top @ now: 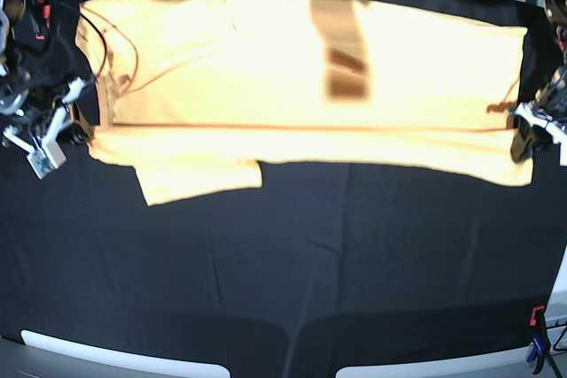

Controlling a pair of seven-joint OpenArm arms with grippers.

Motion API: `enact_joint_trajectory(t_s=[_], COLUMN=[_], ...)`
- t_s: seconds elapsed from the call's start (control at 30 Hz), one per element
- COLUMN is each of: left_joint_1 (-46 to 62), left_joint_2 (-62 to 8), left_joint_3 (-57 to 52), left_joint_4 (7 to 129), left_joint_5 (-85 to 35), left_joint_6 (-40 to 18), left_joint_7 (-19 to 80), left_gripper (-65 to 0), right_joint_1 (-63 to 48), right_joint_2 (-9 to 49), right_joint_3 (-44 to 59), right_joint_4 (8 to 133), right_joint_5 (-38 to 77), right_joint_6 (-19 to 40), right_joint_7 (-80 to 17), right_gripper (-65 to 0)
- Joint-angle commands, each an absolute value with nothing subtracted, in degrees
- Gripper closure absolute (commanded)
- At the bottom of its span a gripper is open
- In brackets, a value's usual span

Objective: Layout the t-shirt on the table in an organized manner, then fold the t-shirt properly
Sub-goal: 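Lift the hem and fold it over toward the collar with both grippers, then release the hem and move the right gripper to the folded sleeve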

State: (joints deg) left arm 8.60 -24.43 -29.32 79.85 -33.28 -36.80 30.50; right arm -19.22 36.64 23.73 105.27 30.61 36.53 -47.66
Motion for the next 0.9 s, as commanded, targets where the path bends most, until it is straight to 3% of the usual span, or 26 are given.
enact_joint_trajectory(t_s=[0.0,0.4,0.6,0.63,0.73,0.8,0.87], left_joint_1=[8.7,11.6,11.6,11.6,11.6,11.6,11.6], left_joint_2=[-25.6,-25.6,-25.6,-25.6,-25.6,-25.6,-25.8], left_joint_3=[-30.5,-31.6,-31.6,-31.6,-31.6,-31.6,-31.6], left_joint_4=[81.3,81.5,81.5,81.5,81.5,81.5,81.5], left_joint_5=[-34.2,-33.8,-27.7,-27.2,-27.0,-27.0,-27.1], left_joint_6=[-36.9,-36.9,-36.9,-36.9,-36.9,-36.9,-36.9], left_joint_7=[28.9,33.1,33.0,33.0,33.0,33.0,33.0], left_gripper=[0.0,0.0,0.0,-5.1,-26.5,-31.9,-31.9], right_joint_1=[-19.7,-27.8,-27.6,-27.6,-27.5,-27.1,-26.1], right_joint_2=[37.5,36.7,36.7,36.7,36.7,36.7,36.7], right_joint_3=[25.5,28.6,28.6,28.6,28.6,28.6,28.6], right_joint_4=[106.6,107.2,107.2,107.2,107.2,107.2,107.2], right_joint_5=[30.7,30.2,30.2,30.3,30.3,30.4,31.4], right_joint_6=[36.6,37.1,37.0,37.0,36.8,36.8,36.8], right_joint_7=[-46.7,-46.8,-47.0,-47.0,-46.9,-46.7,-46.7], right_gripper=[0.0,0.0,0.0,0.0,-11.9,-17.8,-19.8])
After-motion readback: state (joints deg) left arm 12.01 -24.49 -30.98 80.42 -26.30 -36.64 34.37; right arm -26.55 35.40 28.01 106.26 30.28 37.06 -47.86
